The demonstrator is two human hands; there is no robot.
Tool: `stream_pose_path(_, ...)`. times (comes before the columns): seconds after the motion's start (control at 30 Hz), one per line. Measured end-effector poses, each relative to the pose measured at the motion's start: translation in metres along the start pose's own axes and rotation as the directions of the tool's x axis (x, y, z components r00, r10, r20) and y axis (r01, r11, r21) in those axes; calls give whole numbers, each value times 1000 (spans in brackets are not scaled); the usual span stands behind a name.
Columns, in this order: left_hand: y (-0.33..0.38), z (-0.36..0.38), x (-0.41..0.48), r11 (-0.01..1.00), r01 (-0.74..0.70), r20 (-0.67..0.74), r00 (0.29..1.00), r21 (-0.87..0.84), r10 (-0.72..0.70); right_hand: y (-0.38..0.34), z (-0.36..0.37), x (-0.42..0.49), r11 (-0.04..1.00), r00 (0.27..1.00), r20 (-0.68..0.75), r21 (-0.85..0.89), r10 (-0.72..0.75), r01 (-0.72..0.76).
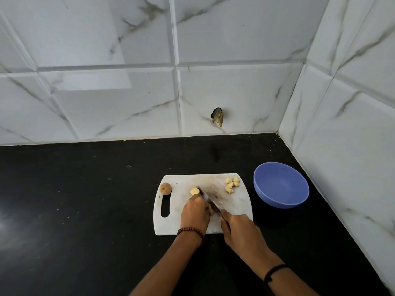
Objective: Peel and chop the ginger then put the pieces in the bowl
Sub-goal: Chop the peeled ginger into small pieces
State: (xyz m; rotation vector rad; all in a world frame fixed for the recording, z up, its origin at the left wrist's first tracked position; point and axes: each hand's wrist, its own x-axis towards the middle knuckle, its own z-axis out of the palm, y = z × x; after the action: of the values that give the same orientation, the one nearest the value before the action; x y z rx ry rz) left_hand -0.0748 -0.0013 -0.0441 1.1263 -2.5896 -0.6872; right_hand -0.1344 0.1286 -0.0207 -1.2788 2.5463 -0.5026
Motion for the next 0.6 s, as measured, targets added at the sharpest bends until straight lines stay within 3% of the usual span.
stream_pose_path(0.6, 2, -2, 2, 999, 37, 6, 999, 8, -37, -7, -3, -2, 997, 999, 46, -74, -9, 12)
